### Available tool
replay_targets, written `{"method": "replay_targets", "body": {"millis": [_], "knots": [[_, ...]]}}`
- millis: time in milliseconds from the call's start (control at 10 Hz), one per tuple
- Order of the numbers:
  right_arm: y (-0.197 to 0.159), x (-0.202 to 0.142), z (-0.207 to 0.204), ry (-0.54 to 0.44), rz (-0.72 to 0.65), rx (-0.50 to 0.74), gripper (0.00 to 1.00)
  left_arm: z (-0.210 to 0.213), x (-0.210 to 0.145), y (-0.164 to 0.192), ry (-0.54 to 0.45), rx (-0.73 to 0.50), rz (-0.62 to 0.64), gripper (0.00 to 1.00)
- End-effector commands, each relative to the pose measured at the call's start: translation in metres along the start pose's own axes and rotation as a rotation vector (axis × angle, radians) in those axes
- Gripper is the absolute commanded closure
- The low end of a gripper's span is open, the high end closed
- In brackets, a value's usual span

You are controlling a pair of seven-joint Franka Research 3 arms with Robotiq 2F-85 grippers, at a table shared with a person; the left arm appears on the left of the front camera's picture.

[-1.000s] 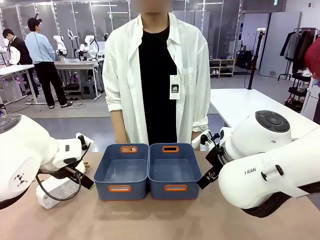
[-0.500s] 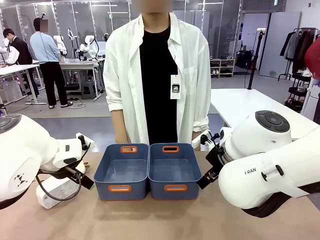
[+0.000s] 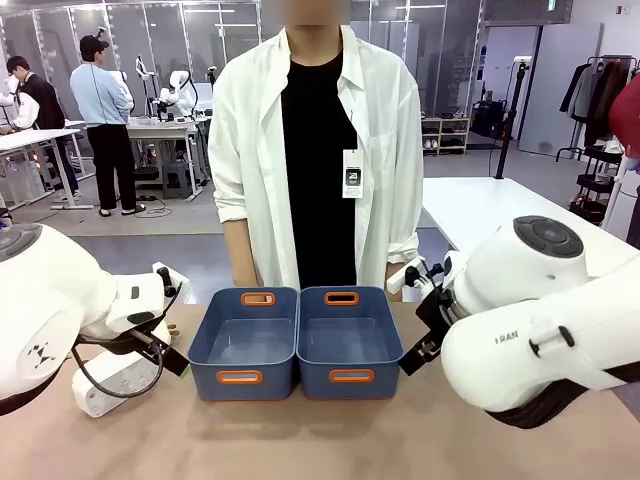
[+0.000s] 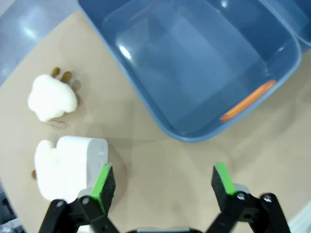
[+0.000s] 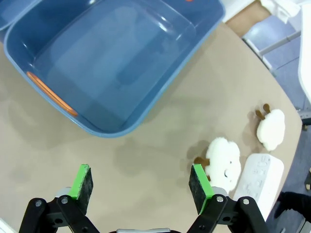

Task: Sort the digital clocks into the basket.
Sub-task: Pick up the Digital clock from the table and place it into the empty Plastic storage basket.

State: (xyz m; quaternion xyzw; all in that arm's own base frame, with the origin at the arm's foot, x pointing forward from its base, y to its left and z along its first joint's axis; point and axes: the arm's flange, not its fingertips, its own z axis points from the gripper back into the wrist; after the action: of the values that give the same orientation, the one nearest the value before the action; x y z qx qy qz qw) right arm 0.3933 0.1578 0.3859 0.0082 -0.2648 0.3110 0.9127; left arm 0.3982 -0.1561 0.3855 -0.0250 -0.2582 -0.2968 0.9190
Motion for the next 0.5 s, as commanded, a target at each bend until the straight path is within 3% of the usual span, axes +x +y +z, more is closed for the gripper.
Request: {"method": "replay_targets", "body": {"millis": [0,200,400], "knots": [[-0.016,0.009,0.043,0.04,-0.061,0.11,0.0,0.037,0.013,0.019,0.111,-0.114,0.025,0.0],[-0.033,0.009,0.06,0.042,-0.127,0.286,0.0,0.05,0.013,0.044,0.105,-0.4,0.136,0.0],[-0.058,-0.011,0.059,-0.065,-0.256,0.613,0.0,0.054,-0.007,0.081,0.059,-0.732,0.307,0.0]]}}
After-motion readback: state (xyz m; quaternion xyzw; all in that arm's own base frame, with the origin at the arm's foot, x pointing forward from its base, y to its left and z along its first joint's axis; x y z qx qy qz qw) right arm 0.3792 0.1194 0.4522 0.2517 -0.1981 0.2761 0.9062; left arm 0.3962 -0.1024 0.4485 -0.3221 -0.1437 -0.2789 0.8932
